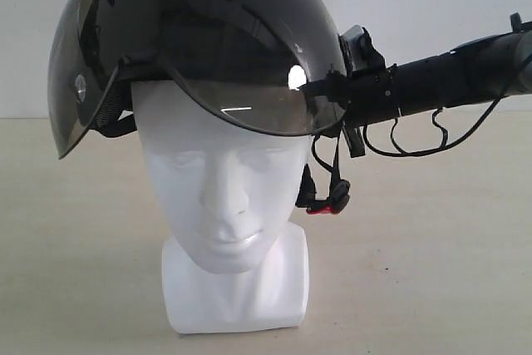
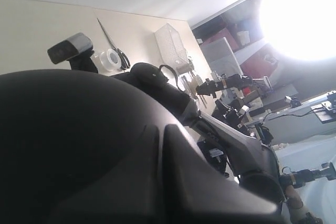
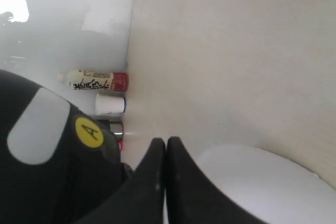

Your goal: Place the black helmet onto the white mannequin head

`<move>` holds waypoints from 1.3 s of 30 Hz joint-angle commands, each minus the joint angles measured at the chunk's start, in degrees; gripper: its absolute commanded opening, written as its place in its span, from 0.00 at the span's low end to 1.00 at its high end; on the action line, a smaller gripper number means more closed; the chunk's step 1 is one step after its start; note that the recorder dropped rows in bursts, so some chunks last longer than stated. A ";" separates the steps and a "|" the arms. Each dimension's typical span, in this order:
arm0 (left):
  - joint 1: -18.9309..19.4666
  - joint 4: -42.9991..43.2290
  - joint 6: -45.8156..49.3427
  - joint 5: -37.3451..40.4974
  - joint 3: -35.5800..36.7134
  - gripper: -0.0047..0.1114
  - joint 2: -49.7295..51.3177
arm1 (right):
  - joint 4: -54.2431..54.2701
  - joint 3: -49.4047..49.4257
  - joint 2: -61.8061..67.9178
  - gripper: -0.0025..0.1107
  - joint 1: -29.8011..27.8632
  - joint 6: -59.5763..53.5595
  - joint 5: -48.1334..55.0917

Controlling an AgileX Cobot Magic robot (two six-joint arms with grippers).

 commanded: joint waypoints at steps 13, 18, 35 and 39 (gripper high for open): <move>-4.64 -2.94 -1.27 0.41 -0.15 0.08 -2.10 | 0.79 -0.15 -9.17 0.02 0.91 -1.14 1.94; -4.64 -3.07 -1.93 0.41 -0.15 0.08 -2.75 | 0.79 -0.15 -10.77 0.02 0.91 -1.14 1.94; -6.06 -4.23 -1.18 0.41 -0.15 0.08 -2.98 | -6.28 -0.15 -13.96 0.02 -3.61 1.02 1.94; -6.06 -4.23 -0.99 0.41 -0.15 0.08 -2.98 | -10.96 -0.15 -14.89 0.06 -6.17 2.69 1.94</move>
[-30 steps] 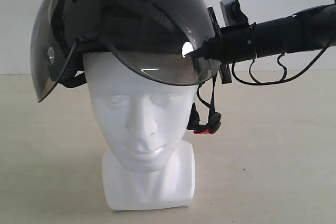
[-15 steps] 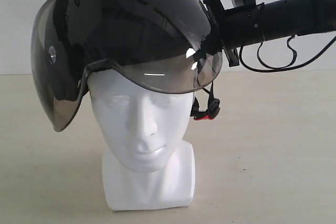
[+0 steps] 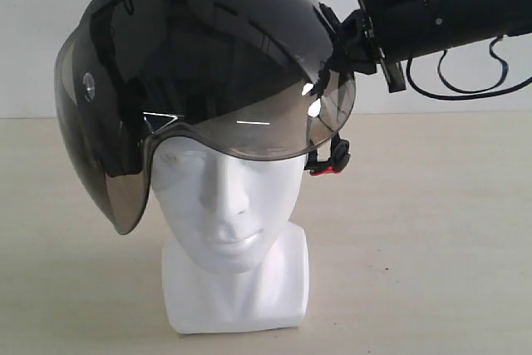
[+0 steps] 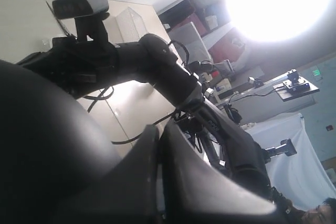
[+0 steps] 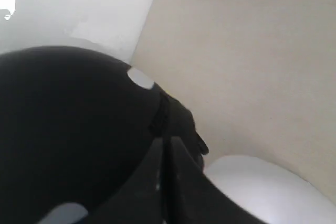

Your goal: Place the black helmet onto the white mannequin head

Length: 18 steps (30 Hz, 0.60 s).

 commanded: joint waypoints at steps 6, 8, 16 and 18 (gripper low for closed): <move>-0.22 -0.80 0.59 0.22 -0.15 0.08 -0.56 | -16.17 -0.15 -7.41 0.46 -3.21 3.47 1.47; -0.21 -0.91 0.59 0.22 -0.15 0.08 -0.56 | -17.89 -0.15 -10.38 0.50 -3.21 2.40 1.47; -0.21 -2.14 0.59 0.22 -0.15 0.08 -0.56 | -12.91 19.20 -25.86 0.47 -3.21 -15.95 0.81; -0.21 -2.14 0.59 0.22 -0.15 0.08 -0.56 | -8.82 28.38 -29.90 0.47 -3.21 -24.59 -6.08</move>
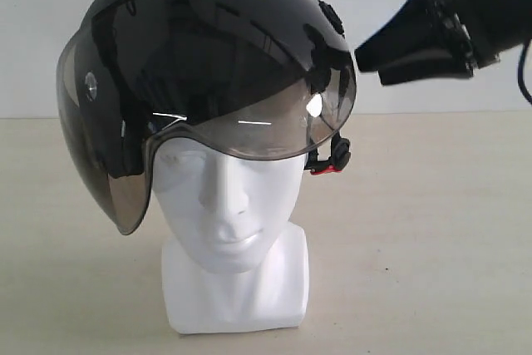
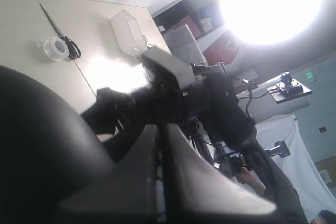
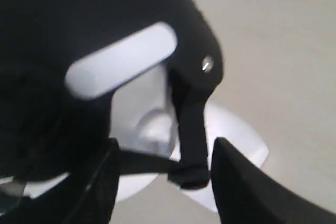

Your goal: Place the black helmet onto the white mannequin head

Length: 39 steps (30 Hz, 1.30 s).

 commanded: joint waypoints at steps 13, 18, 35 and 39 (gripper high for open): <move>-0.21 -0.93 0.47 0.22 -0.15 0.08 -0.56 | 38.67 34.52 -11.28 0.47 -0.02 -56.71 -14.04; -0.21 -0.93 0.47 0.22 -0.15 0.08 -0.56 | 39.43 34.52 -11.15 0.47 0.35 -58.47 -13.22; -0.21 -1.39 0.47 0.22 -0.15 0.08 -0.56 | 39.53 33.56 -9.21 0.47 8.99 -66.99 -28.48; -0.21 -1.54 0.47 0.22 -0.15 0.08 -0.56 | 39.53 32.36 -8.11 0.47 8.99 -66.87 -26.39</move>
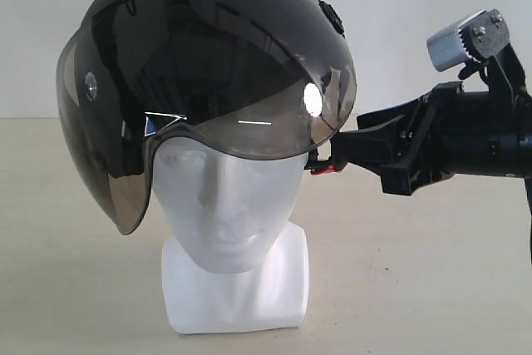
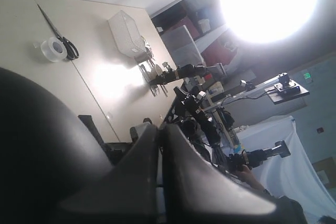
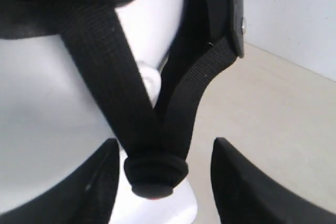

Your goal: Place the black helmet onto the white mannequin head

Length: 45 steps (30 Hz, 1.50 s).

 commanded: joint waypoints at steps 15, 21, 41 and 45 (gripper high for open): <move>-0.21 -2.28 0.47 0.22 -0.15 0.08 -0.56 | 0.57 -1.90 3.16 0.44 0.21 -1.73 2.83; -0.21 -2.28 0.47 0.22 -0.15 0.08 -0.56 | 0.57 -1.90 3.16 0.33 0.60 -3.04 2.73; -0.21 -2.28 0.77 0.22 -0.15 0.08 -0.56 | 0.57 -1.90 3.05 0.02 2.37 2.84 -0.66; -0.21 -2.28 1.13 0.22 -0.15 0.08 -0.56 | 0.57 -1.90 3.05 0.29 2.37 -6.93 0.90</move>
